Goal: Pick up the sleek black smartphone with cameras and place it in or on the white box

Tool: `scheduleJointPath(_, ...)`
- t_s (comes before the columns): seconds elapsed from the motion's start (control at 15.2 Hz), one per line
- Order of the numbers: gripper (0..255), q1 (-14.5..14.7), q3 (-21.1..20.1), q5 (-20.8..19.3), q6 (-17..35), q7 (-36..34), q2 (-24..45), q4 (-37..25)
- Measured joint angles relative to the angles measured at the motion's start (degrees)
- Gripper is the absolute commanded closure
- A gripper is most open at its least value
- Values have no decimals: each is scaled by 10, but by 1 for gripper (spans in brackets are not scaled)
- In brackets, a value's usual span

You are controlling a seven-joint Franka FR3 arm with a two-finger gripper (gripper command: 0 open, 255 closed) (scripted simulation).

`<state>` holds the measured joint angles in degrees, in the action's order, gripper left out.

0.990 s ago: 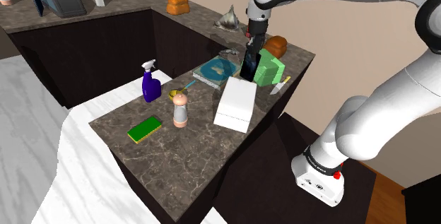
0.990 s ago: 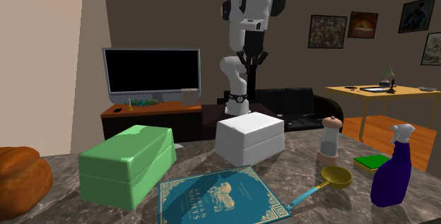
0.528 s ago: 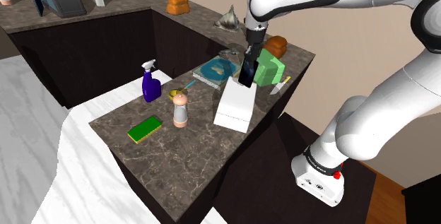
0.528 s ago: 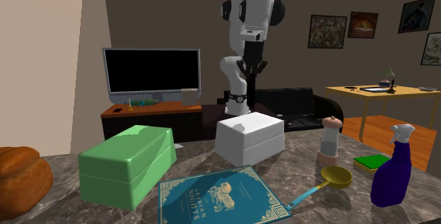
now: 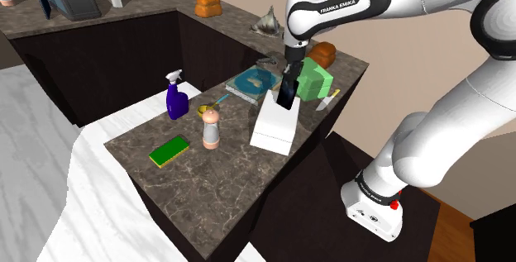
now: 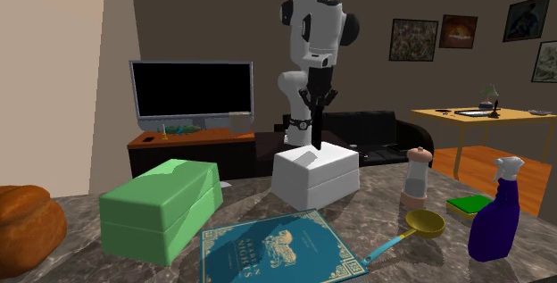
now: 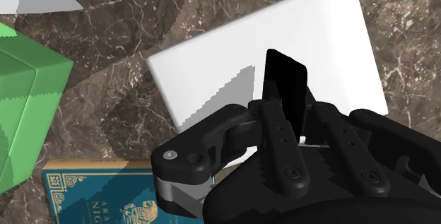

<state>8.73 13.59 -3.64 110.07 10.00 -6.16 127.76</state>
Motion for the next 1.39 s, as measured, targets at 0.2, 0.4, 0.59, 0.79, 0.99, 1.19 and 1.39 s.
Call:
scheduleJointPath(0.2, 255, 0, 1, 1, 12, 1, 5, 7)
scheduleJointPath(0.4, 255, 0, 1, 1, 14, 1, 5, 8)
scheduleJointPath(0.59, 0, 0, 1, 1, 14, 1, 5, 9)
scheduleJointPath(0.79, 0, 0, 1, 1, 14, 1, 5, 9)
scheduleJointPath(0.99, 0, 0, 1, 1, 14, 1, 5, 9)
scheduleJointPath(1.19, 0, 1, -1, 1, -23, 0, -1, -23)
scheduleJointPath(1.39, 0, 1, -1, 1, -55, 1, -4, -52)
